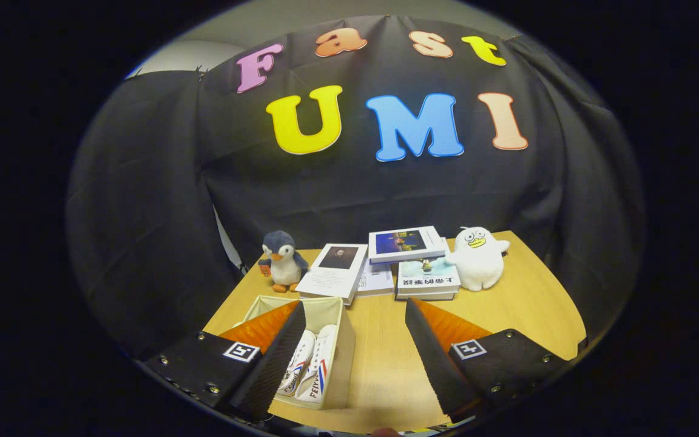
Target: Open the storage box then place both shoes into the box .Put the left shoe in first, then the right shoe, with the right side of both shoes facing outward in a uniform manner.
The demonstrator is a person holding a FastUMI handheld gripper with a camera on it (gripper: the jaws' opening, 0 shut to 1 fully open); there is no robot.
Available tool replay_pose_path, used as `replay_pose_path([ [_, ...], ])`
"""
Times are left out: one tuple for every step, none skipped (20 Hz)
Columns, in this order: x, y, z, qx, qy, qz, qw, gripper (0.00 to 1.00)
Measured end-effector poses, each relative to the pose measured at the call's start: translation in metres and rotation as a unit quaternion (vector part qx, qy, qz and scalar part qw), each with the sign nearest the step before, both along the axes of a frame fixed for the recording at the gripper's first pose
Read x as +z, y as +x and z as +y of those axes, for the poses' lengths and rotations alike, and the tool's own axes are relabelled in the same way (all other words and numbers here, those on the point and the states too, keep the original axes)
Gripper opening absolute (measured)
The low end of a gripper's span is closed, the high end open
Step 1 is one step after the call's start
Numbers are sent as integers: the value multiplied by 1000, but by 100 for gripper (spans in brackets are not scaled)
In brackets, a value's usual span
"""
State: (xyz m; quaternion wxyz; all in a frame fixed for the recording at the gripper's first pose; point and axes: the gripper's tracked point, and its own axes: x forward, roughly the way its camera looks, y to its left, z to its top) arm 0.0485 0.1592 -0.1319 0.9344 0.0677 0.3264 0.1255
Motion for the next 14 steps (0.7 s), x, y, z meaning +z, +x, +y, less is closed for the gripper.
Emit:
replay_pose_path([
  [8, 3, -12, -5, 0, -9, 1000, 99],
  [19, 1, -23, -8, 1, -20, 1000, 99],
  [28, -1, -35, -10, 1, -33, 999, 99],
  [36, -1, -48, -16, 0, -46, 999, 99],
  [44, -1, -61, -21, -3, -60, 998, 99],
  [50, -1, -74, -28, -6, -74, 997, 99],
  [55, -1, -85, -33, -9, -85, 996, 99],
  [59, -2, -95, -40, -14, -95, 995, 99],
  [62, -4, -105, -45, -17, -104, 993, 99],
  [65, -5, -114, -48, -23, -112, 992, 99],
  [70, -6, -122, -52, -27, -124, 991, 99],
  [74, -8, -128, -55, -32, -137, 988, 99],
  [76, -9, -134, -58, -35, -147, 987, 99],
  [78, -9, -138, -62, -37, -156, 985, 99],
])
